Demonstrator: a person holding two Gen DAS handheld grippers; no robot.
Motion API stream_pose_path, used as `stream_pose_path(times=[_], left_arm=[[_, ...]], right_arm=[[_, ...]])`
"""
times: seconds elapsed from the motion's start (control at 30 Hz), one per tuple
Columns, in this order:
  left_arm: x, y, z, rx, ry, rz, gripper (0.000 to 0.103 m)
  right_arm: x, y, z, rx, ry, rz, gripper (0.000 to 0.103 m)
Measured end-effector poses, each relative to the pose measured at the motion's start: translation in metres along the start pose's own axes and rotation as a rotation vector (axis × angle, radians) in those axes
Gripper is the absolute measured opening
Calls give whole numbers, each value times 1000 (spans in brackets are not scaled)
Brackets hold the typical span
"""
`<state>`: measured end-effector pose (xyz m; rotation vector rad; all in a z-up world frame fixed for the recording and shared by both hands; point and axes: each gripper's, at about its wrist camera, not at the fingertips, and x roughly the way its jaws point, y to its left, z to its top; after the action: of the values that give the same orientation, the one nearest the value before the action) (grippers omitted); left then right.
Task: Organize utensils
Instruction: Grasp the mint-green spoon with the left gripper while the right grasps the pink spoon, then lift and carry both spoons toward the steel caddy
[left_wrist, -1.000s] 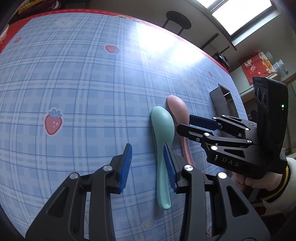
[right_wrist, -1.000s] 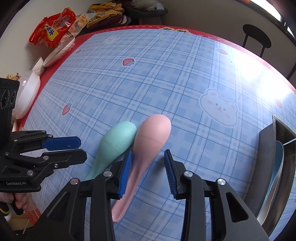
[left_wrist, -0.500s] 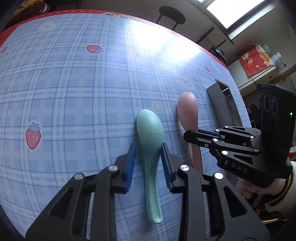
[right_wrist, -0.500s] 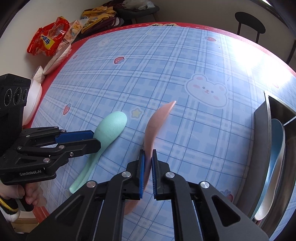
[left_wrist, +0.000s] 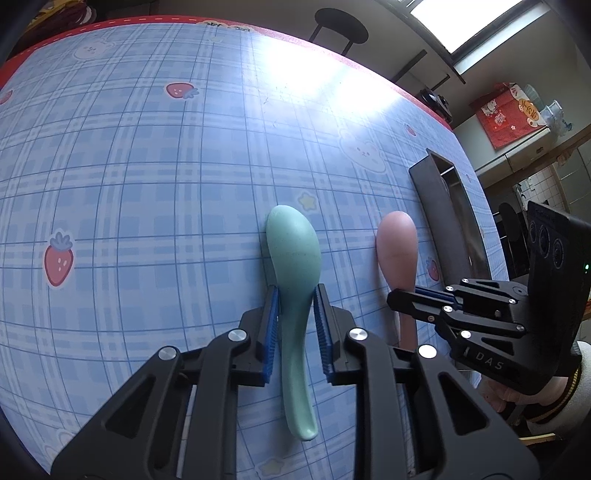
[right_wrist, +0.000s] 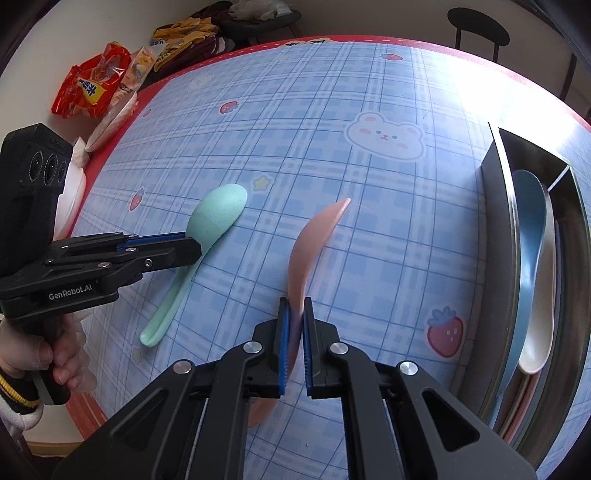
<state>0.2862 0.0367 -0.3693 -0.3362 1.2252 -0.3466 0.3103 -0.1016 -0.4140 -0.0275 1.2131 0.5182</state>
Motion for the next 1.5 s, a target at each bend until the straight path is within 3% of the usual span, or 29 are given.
stream_pose_path(times=[0.17,0.33,0.73,1.07,1.5], left_arm=[[-4,-15,-3,57,-34,33,13],[-1,-28,-6,110,-14,38,10],[14,-34,-22,118,36,37,11],[5,-22,-45,36,-27,-16,13],[3,-33,-43,50,-2,32,11]], right_arm=[[0,0,-2,9,-1,-3,7],[-1,-2,-3,23,-7,4,7],[-4,-6,-10,57,-29,13,7],[-8,-1,-24,54,-75,-11,7],[-15,2,-42,68,-53,-12,7]])
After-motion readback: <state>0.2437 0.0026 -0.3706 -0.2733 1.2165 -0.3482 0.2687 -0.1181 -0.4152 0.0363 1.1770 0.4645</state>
